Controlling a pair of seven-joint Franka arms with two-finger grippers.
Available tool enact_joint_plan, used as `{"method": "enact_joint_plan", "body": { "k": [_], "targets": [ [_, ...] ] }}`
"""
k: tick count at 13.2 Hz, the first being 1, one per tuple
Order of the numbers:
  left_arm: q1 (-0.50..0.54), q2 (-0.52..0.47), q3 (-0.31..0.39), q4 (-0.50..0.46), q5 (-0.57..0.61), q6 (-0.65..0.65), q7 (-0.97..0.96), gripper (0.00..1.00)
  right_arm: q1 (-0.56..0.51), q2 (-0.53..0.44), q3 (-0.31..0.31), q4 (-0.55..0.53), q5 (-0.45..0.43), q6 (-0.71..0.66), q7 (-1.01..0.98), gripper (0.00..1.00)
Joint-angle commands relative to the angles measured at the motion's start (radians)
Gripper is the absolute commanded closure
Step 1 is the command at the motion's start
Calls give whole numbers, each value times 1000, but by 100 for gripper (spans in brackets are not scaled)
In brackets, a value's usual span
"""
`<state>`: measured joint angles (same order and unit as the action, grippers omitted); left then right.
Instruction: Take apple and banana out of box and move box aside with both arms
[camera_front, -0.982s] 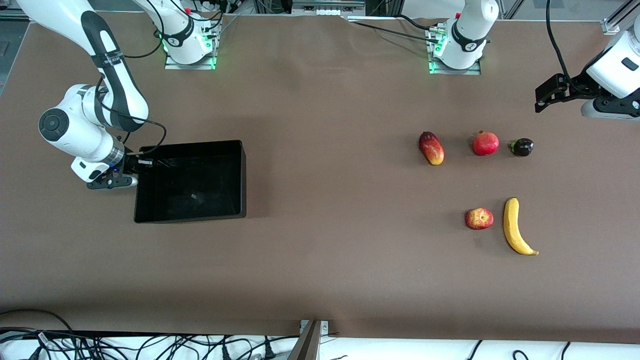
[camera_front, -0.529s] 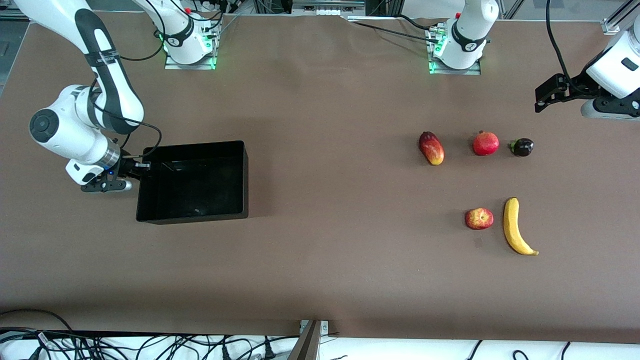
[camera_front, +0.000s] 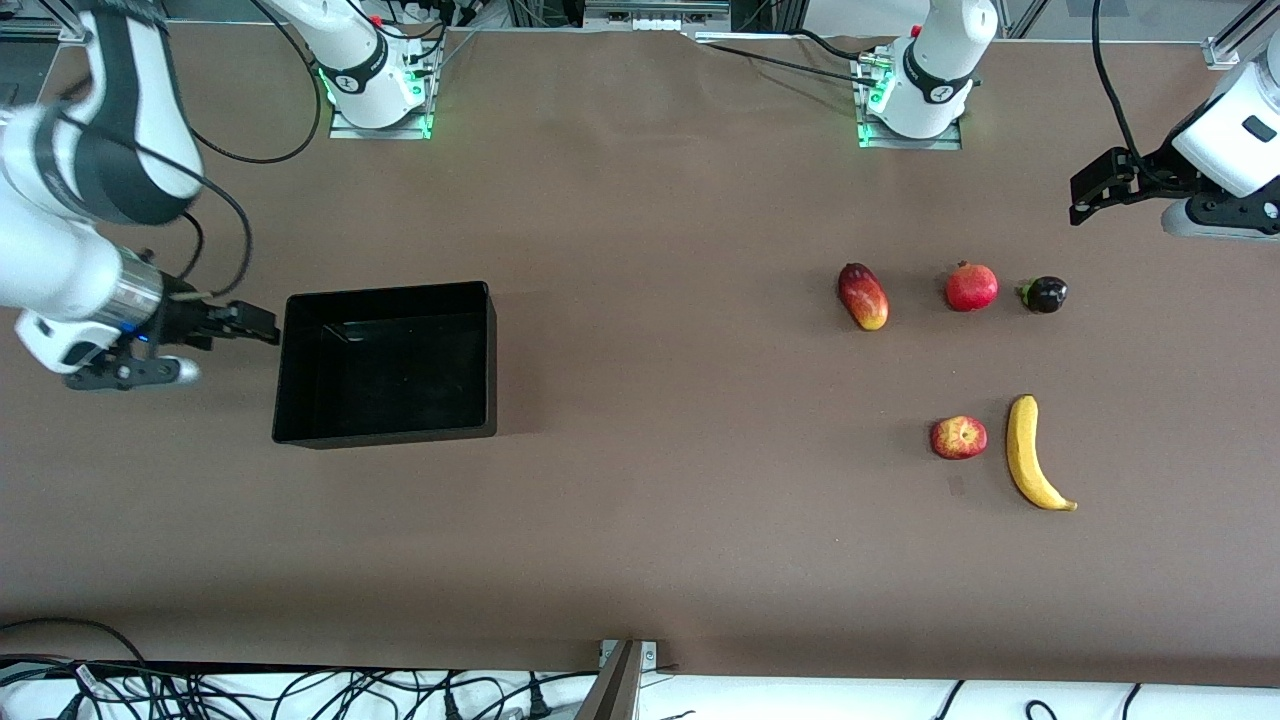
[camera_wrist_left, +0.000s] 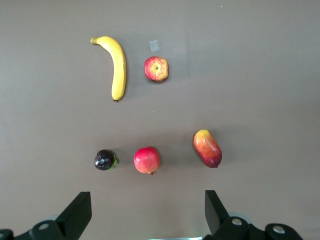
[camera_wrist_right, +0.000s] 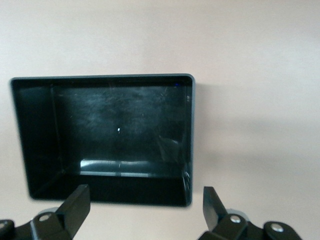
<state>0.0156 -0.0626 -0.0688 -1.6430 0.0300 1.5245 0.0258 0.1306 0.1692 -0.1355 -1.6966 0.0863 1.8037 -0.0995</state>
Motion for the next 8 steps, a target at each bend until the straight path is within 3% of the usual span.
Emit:
{"method": "enact_joint_plan", "body": {
  "k": [1, 4, 8],
  "targets": [
    [-9, -11, 12, -8, -22, -9, -3, 0, 0, -106, 1, 21, -29, -110, 20, 0],
    [-6, -13, 12, -8, -24, -9, -4, 0, 1, -178, 4, 11, -33, -184, 38, 0],
    [-6, -13, 11, -8, -24, -10, -4, 0, 0, -174, 2, 25, -48, -187, 38, 0]
  ]
}}
